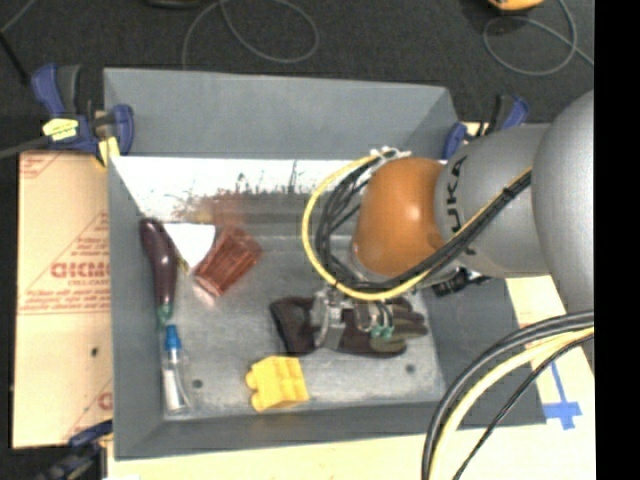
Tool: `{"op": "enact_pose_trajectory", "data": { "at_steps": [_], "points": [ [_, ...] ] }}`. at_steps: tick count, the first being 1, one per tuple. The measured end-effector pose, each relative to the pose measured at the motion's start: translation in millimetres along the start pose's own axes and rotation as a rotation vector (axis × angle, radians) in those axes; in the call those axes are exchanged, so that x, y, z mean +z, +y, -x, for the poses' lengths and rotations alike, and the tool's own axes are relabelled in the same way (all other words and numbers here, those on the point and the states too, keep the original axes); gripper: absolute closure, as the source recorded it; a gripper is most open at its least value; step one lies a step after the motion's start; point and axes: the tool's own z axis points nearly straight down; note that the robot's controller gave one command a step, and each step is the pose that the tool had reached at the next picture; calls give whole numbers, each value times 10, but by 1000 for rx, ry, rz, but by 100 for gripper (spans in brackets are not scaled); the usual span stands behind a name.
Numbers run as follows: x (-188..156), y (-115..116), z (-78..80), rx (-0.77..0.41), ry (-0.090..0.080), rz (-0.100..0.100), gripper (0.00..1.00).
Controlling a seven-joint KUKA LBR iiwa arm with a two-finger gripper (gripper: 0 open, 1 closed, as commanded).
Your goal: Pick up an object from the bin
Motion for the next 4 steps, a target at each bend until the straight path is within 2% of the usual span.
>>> {"op": "enact_pose_trajectory", "data": {
  "at_steps": [1,4],
  "points": [
    [-1160,-2,139,-30,-3,0,100],
    [-1159,0,138,-25,-2,1,100]
  ]
}}
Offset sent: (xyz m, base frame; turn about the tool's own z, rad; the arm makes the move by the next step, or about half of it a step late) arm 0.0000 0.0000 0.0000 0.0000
